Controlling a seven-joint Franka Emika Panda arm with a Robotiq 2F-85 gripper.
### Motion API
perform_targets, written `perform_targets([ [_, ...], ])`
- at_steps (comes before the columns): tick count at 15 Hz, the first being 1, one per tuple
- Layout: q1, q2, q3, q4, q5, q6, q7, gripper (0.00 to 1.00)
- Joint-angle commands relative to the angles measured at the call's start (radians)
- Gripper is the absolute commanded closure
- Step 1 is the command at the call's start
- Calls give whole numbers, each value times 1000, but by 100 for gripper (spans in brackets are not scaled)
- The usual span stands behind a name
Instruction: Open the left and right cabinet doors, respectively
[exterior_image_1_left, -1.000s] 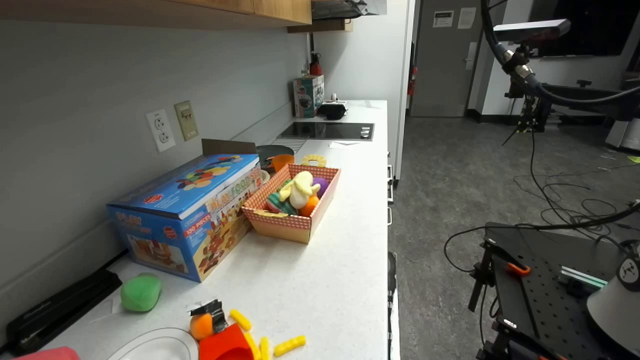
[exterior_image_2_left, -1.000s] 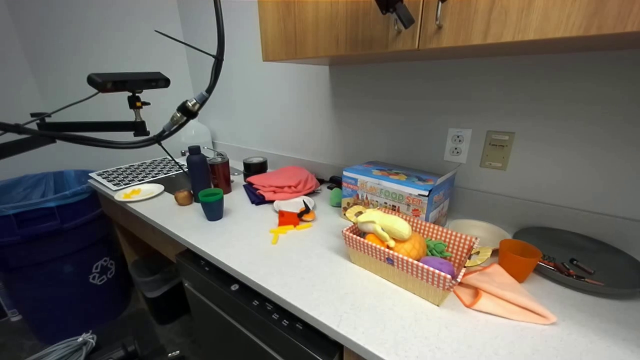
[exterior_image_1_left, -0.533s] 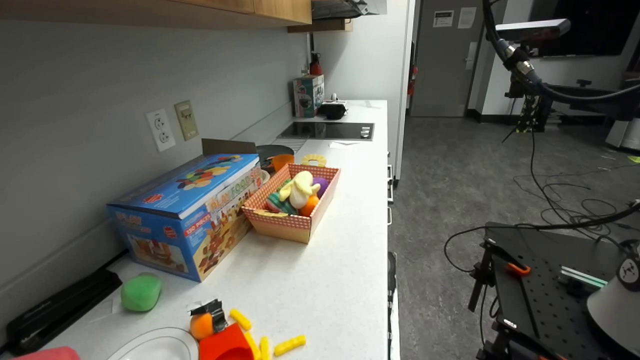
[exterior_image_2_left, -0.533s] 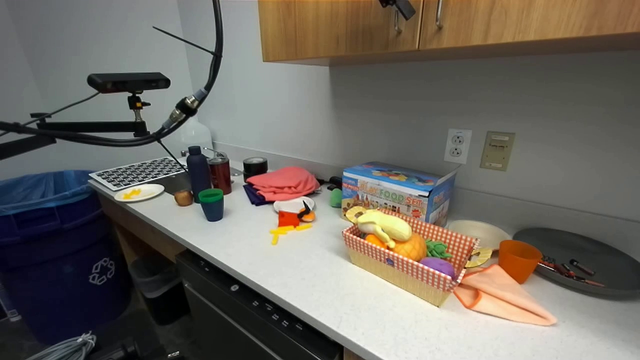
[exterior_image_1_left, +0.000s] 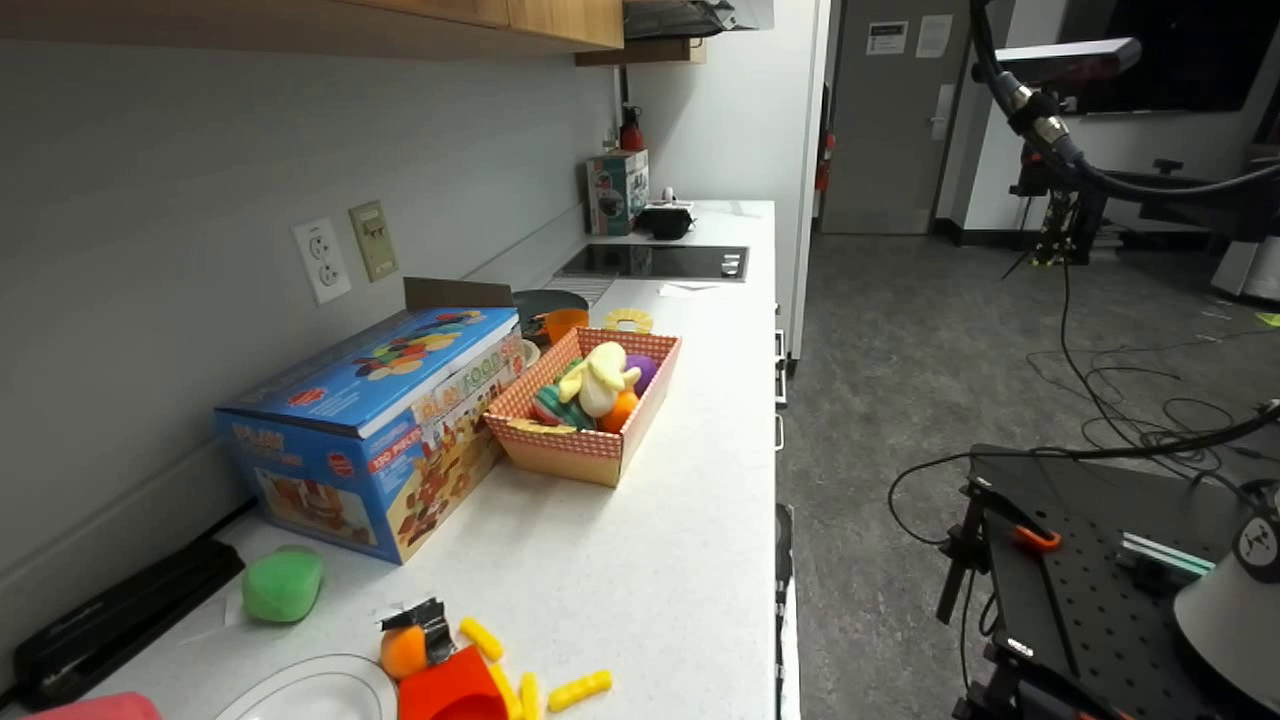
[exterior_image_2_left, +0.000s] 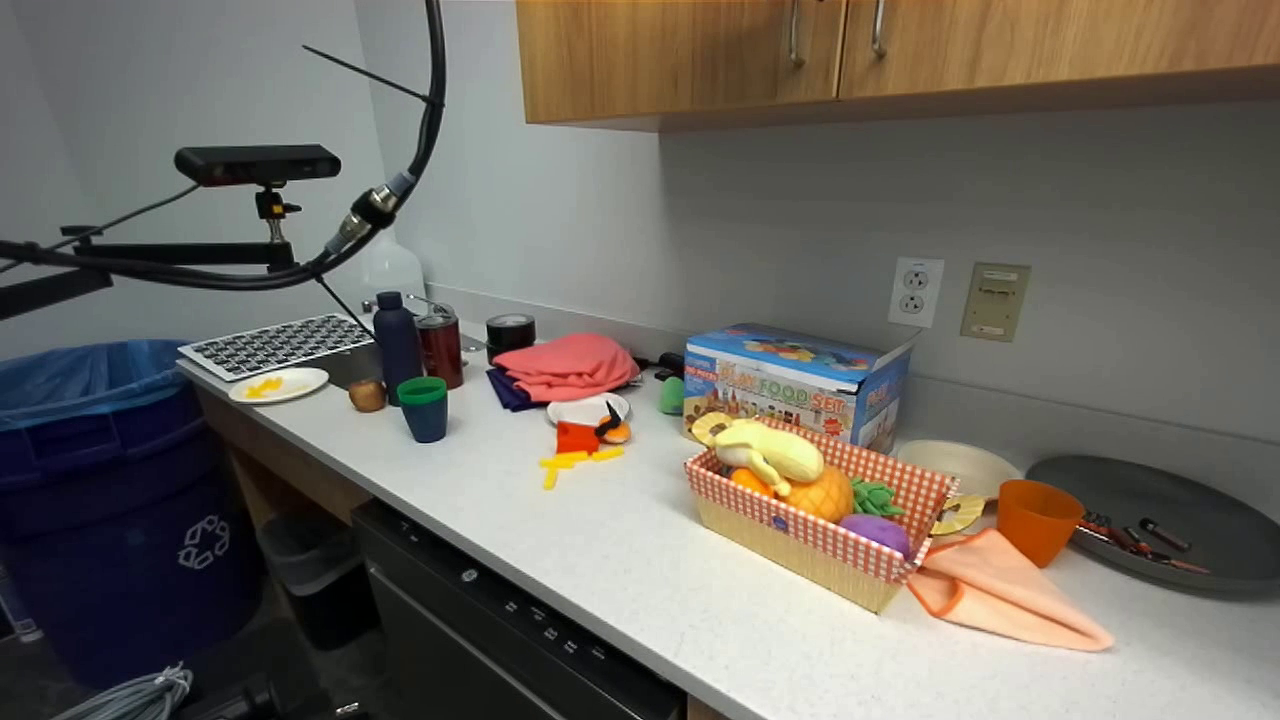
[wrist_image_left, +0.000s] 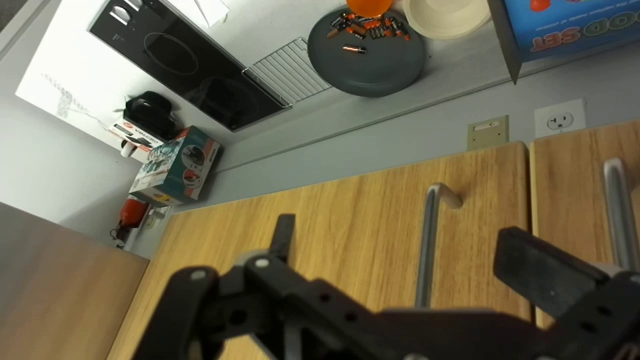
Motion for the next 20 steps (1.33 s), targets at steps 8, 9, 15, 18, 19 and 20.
perform_targets([
  [8, -28, -18, -2, 44, 41, -101, -24, 0],
  [9, -31, -23, -3, 44, 46, -110, -33, 0],
  [15, -48, -15, -6, 61, 58, -87, -33, 0],
  [18, -48, -16, -7, 62, 82, -81, -44, 0],
  [19, -49, -16, -7, 62, 94, -73, -45, 0],
  [20, -49, -16, -7, 61, 98, -64, -33, 0],
])
